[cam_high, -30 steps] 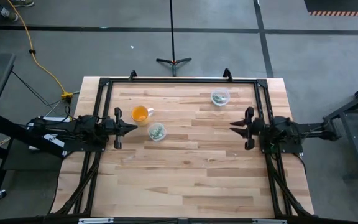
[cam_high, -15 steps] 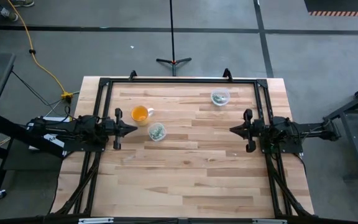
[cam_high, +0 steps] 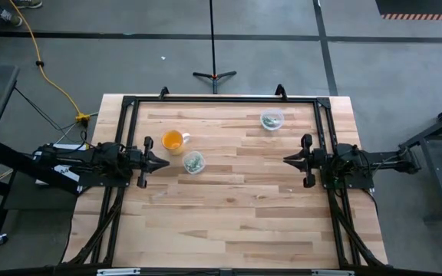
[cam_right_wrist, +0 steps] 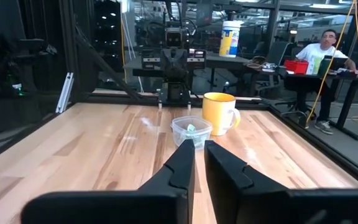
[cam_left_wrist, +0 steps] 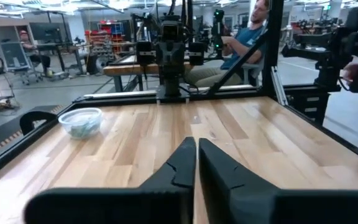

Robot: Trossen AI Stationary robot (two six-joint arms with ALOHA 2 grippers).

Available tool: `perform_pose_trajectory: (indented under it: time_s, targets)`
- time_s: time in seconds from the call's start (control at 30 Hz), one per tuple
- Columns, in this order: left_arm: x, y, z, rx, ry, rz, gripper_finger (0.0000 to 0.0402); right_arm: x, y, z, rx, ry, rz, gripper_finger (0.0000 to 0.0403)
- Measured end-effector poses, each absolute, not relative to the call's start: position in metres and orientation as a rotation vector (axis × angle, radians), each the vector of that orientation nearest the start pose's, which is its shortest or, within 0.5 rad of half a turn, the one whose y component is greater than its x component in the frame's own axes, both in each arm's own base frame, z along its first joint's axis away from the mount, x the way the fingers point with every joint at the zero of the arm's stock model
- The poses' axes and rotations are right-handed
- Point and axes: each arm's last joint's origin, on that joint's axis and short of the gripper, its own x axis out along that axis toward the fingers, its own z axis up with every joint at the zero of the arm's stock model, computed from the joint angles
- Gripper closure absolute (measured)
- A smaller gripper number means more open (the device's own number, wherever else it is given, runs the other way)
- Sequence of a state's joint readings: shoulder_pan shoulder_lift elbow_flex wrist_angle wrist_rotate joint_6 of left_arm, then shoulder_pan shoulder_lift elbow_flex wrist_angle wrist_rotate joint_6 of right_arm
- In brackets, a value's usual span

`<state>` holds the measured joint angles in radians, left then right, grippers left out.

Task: Pick and place Stevia / Truvia into bins
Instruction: Return to Home Position

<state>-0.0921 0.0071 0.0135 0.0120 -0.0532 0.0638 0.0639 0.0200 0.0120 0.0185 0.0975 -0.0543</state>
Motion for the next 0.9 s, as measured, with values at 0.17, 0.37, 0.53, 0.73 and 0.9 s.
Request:
perform_pose_trajectory:
  time_s: [0.17,0.37,0.53,0.73,0.9]
  targets:
    - [0.097,-0.0074,0.1687,0.065,-0.02,-0.038,0.034,0.0981,0.0035,0.1679,-0.045,-0.01,-0.034,0.0371]
    - [0.097,-0.0074,0.1687,0.035,-0.019,-0.039,0.0362,0.098,0.0035,0.1683,-0.049,-0.011,-0.034,0.037]
    - [0.097,-0.0075,0.1687,0.019,-0.019,-0.04,0.0368,0.098,0.0035,0.1683,-0.05,-0.011,-0.033,0.037]
    - [0.097,-0.0075,0.1687,0.017,-0.019,-0.041,0.0343,0.098,0.0034,0.1683,-0.051,-0.011,-0.034,0.037]
    - [0.097,-0.0075,0.1687,0.018,-0.019,-0.041,0.0323,0.098,0.0034,0.1683,-0.051,-0.011,-0.034,0.037]
